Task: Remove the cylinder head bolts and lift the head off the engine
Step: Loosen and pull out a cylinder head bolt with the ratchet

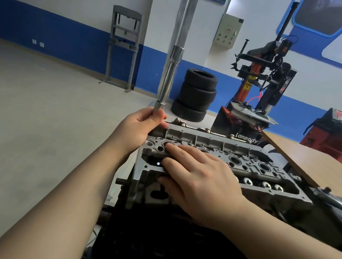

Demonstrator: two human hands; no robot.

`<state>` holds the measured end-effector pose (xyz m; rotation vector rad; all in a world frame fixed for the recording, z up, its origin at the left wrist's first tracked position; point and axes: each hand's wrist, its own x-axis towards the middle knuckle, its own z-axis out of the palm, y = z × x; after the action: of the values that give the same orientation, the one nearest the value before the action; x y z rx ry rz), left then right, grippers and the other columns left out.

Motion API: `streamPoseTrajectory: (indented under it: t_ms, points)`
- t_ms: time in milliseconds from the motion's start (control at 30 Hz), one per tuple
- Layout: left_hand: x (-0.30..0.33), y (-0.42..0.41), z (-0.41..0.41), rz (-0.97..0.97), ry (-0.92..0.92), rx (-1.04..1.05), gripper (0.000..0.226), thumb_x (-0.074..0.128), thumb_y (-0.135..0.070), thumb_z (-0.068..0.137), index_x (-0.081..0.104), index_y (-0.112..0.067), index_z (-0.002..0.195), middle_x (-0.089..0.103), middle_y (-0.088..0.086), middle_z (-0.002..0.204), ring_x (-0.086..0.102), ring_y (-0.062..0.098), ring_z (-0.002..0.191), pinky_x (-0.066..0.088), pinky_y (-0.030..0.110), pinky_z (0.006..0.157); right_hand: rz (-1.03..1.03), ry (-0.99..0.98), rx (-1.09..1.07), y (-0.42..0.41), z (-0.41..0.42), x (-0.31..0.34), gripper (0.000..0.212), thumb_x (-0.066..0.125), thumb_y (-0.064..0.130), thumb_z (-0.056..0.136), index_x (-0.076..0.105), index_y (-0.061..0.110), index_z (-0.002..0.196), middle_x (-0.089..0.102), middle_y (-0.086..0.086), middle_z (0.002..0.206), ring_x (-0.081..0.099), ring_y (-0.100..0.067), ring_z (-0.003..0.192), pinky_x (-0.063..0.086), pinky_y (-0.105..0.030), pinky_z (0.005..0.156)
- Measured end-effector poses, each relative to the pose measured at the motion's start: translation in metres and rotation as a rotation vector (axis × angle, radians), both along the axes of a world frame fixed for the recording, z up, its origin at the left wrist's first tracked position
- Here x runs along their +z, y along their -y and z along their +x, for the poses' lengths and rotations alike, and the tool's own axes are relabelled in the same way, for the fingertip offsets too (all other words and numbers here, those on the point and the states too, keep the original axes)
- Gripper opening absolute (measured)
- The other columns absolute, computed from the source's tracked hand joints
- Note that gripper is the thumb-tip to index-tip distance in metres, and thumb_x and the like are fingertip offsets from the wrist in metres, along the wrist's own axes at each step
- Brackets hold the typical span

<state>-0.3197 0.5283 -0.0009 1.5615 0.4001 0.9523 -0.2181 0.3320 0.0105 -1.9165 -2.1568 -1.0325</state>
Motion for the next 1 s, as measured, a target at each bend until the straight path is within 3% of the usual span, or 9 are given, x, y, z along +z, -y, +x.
streamPoseTrajectory:
  t_ms: [267, 433, 467, 533, 567, 633, 700, 800, 1000]
  points:
    - [-0.001, -0.001, 0.003, 0.019, -0.019, 0.008, 0.045, 0.055, -0.067, 0.095, 0.073, -0.029, 0.107, 0.079, -0.005, 0.112, 0.073, 0.02, 0.113, 0.049, 0.056, 0.112, 0.054, -0.31, 0.019, 0.028, 0.023, 0.024, 0.046, 0.039, 0.061, 0.106, 0.063, 0.031, 0.131, 0.063, 0.011, 0.138, 0.055, -0.014, 0.132, 0.047, -0.04, 0.106]
    - [0.0, 0.0, 0.001, 0.024, -0.045, 0.009, 0.049, 0.052, -0.067, 0.096, 0.075, -0.025, 0.108, 0.078, -0.006, 0.111, 0.072, 0.02, 0.113, 0.05, 0.053, 0.112, 0.195, -0.672, -0.776, 0.078, 0.133, 0.07, 0.043, 0.061, 0.058, 0.096, 0.066, 0.027, 0.126, 0.07, 0.006, 0.102, 0.062, -0.014, 0.089, 0.045, -0.031, 0.076]
    - [0.001, 0.001, 0.001, 0.016, -0.042, 0.008, 0.05, 0.052, -0.066, 0.096, 0.075, -0.023, 0.109, 0.078, -0.004, 0.111, 0.072, 0.021, 0.112, 0.051, 0.052, 0.111, 0.163, -0.807, -0.915, 0.088, 0.155, 0.071, 0.047, 0.063, 0.059, 0.094, 0.069, 0.021, 0.121, 0.07, 0.001, 0.098, 0.063, -0.018, 0.086, 0.046, -0.032, 0.073]
    - [0.002, 0.003, 0.002, -0.013, -0.017, 0.005, 0.051, 0.053, -0.06, 0.099, 0.074, -0.016, 0.112, 0.077, 0.004, 0.115, 0.072, 0.025, 0.113, 0.053, 0.048, 0.109, 0.155, -1.362, -0.96, 0.102, 0.181, 0.064, 0.048, 0.068, 0.052, 0.094, 0.07, 0.009, 0.116, 0.072, -0.01, 0.1, 0.066, -0.025, 0.082, 0.049, -0.035, 0.071]
    - [0.003, 0.004, 0.002, -0.026, 0.001, 0.007, 0.05, 0.054, -0.056, 0.101, 0.073, -0.012, 0.113, 0.076, 0.008, 0.117, 0.073, 0.025, 0.112, 0.056, 0.042, 0.105, 0.172, -1.64, -0.922, 0.107, 0.186, 0.058, 0.046, 0.068, 0.047, 0.096, 0.068, 0.005, 0.114, 0.072, -0.011, 0.088, 0.066, -0.024, 0.07, 0.05, -0.033, 0.065]
    - [0.006, 0.005, 0.001, -0.05, 0.021, 0.004, 0.046, 0.055, -0.05, 0.105, 0.071, -0.008, 0.115, 0.074, 0.014, 0.122, 0.076, 0.017, 0.099, 0.062, 0.028, 0.088, 0.188, -1.905, -0.835, 0.111, 0.184, 0.049, 0.04, 0.068, 0.043, 0.096, 0.063, 0.004, 0.099, 0.063, -0.007, 0.056, 0.06, -0.019, 0.043, 0.049, -0.024, 0.046]
    - [0.005, 0.007, 0.001, -0.068, 0.025, -0.003, 0.042, 0.058, -0.05, 0.105, 0.072, -0.012, 0.114, 0.074, 0.014, 0.123, 0.076, 0.012, 0.092, 0.063, 0.023, 0.079, 0.223, -1.992, -0.76, 0.109, 0.179, 0.042, 0.033, 0.074, 0.038, 0.087, 0.063, 0.009, 0.098, 0.065, -0.006, 0.057, 0.063, -0.02, 0.043, 0.053, -0.025, 0.043]
    - [0.001, 0.007, 0.001, -0.068, 0.014, 0.014, 0.046, 0.06, -0.061, 0.1, 0.074, -0.018, 0.109, 0.077, 0.002, 0.118, 0.077, 0.012, 0.097, 0.063, 0.028, 0.082, 0.328, -2.055, -0.697, 0.102, 0.172, 0.037, 0.028, 0.071, 0.024, 0.093, 0.059, 0.009, 0.114, 0.066, -0.007, 0.077, 0.07, -0.023, 0.052, 0.059, -0.033, 0.047]
    - [-0.003, 0.006, 0.003, 0.04, 0.013, 0.058, 0.052, 0.056, -0.063, 0.101, 0.075, -0.016, 0.114, 0.077, -0.015, 0.106, 0.073, -0.006, 0.093, 0.055, 0.01, 0.074, 0.325, -2.026, -0.697, 0.111, 0.163, 0.036, 0.019, 0.068, 0.02, 0.095, 0.059, 0.01, 0.108, 0.061, -0.003, 0.071, 0.063, -0.022, 0.057, 0.059, -0.032, 0.053]
